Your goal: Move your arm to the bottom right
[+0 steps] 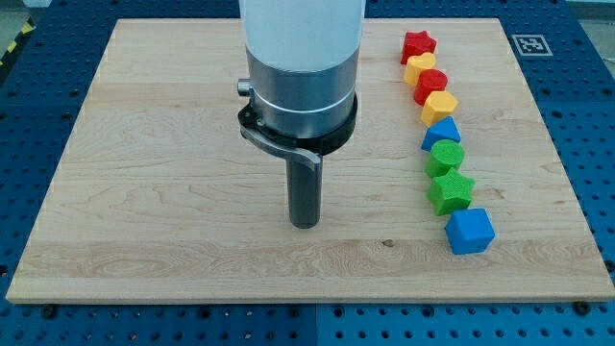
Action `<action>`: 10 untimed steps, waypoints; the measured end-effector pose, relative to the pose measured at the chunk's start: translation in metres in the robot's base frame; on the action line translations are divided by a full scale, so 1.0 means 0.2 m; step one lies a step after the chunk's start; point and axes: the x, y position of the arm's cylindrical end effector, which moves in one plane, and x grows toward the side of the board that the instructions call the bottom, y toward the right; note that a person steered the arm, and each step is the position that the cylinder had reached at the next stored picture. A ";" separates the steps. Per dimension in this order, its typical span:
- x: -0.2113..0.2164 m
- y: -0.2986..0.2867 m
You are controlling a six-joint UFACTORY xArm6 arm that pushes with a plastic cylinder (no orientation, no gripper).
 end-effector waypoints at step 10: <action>0.37 0.49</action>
